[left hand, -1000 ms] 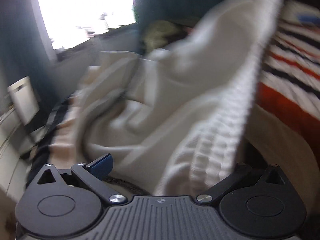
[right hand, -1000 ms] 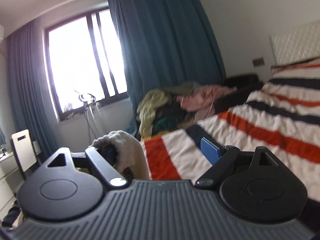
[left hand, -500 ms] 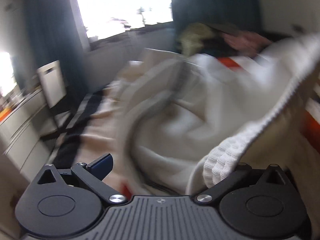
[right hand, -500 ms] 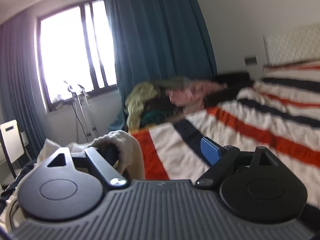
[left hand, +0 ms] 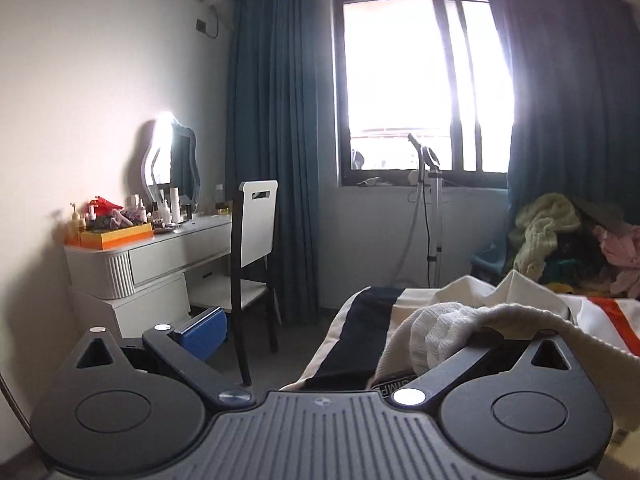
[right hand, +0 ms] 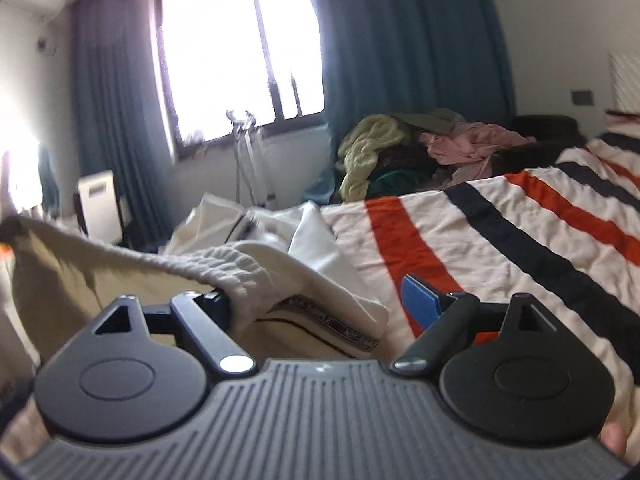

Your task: Fold clothes

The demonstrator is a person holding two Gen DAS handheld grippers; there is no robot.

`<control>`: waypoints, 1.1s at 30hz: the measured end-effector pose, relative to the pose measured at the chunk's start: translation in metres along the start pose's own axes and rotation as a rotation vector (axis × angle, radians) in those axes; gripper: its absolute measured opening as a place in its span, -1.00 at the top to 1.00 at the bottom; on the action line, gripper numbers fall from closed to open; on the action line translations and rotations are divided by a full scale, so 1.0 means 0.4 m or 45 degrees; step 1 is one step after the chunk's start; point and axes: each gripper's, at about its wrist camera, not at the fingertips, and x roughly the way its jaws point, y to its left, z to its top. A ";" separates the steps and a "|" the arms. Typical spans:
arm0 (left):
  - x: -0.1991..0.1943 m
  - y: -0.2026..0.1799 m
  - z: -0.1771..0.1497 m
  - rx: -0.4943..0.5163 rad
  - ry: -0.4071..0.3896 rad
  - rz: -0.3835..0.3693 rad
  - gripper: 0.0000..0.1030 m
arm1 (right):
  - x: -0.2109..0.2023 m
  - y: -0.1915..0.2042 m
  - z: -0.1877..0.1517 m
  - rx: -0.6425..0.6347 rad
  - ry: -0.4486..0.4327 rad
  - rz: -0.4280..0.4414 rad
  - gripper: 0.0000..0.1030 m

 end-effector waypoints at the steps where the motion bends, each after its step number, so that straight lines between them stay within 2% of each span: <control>1: -0.004 0.005 -0.016 0.016 0.036 -0.020 -1.00 | 0.014 -0.003 -0.006 0.001 0.030 0.002 -0.66; 3: -0.012 0.016 -0.048 0.048 0.107 -0.059 -1.00 | 0.015 -0.018 -0.018 0.034 0.028 -0.019 -0.66; 4: -0.008 0.017 -0.069 0.063 0.177 -0.087 -1.00 | 0.015 -0.026 -0.024 0.051 0.024 -0.031 -0.66; 6: 0.019 0.011 -0.122 0.094 0.405 -0.162 -1.00 | -0.017 -0.033 -0.022 0.076 -0.094 -0.061 -0.66; 8: 0.051 0.007 -0.164 0.115 0.604 -0.238 -1.00 | -0.040 -0.038 -0.007 0.080 -0.165 -0.079 -0.66; 10: 0.072 0.002 -0.194 0.139 0.745 -0.312 -1.00 | -0.045 -0.049 0.002 0.100 -0.159 -0.087 -0.66; 13: 0.079 -0.004 -0.218 0.153 0.891 -0.377 -1.00 | -0.052 -0.064 0.006 0.116 -0.127 -0.085 -0.66; 14: 0.078 0.000 -0.216 0.147 0.895 -0.360 -1.00 | -0.057 -0.066 0.008 0.114 -0.121 -0.081 -0.66; 16: 0.074 0.015 -0.193 0.123 0.824 -0.274 -1.00 | -0.067 -0.067 0.012 0.098 -0.115 -0.067 -0.66; 19: 0.070 0.036 -0.121 0.041 0.603 -0.140 -1.00 | -0.089 -0.053 0.008 0.080 -0.099 -0.027 -0.66; 23: 0.075 0.063 -0.022 -0.055 0.327 0.031 -1.00 | -0.113 0.020 -0.038 0.194 -0.005 0.032 -0.60; 25: 0.117 0.072 0.041 -0.060 0.269 0.085 -1.00 | -0.124 0.078 -0.070 0.235 0.044 0.082 -0.57; 27: 0.151 0.092 0.104 -0.085 0.205 0.108 -1.00 | -0.113 0.145 -0.082 0.184 0.051 0.144 -0.58; 30: 0.210 0.118 0.205 -0.051 0.076 0.156 -1.00 | -0.076 0.237 -0.061 0.202 0.037 0.243 -0.58; 33: 0.305 0.190 0.299 -0.104 0.043 0.225 -1.00 | -0.021 0.349 -0.032 0.215 0.027 0.359 -0.57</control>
